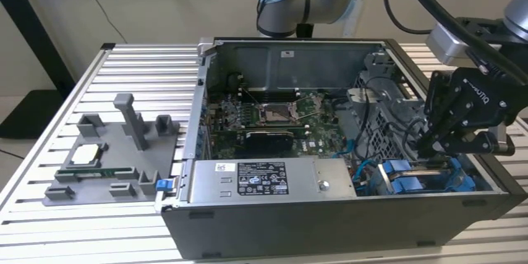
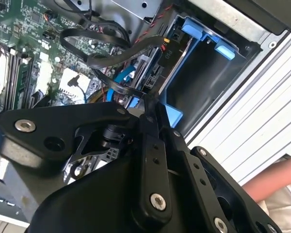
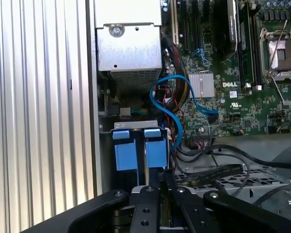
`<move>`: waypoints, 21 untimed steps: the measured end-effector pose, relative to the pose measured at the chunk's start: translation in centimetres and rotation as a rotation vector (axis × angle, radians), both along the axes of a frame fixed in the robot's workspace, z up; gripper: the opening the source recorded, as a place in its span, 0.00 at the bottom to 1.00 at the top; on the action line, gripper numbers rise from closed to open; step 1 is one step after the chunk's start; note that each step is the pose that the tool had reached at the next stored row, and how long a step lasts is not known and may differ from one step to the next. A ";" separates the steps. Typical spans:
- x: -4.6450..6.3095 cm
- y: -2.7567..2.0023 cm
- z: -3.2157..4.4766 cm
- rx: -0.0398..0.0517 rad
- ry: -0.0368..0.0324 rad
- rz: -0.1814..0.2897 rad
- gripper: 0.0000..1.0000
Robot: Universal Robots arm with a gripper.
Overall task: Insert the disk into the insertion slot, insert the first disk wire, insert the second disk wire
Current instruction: 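Insert the second disk wire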
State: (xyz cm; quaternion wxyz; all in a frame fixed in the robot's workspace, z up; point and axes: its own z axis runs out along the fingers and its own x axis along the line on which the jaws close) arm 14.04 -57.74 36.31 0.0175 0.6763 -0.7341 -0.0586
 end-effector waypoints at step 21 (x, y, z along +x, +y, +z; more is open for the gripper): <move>0.1 0.00 -1.16 0.0134 -0.0258 0.000 0.00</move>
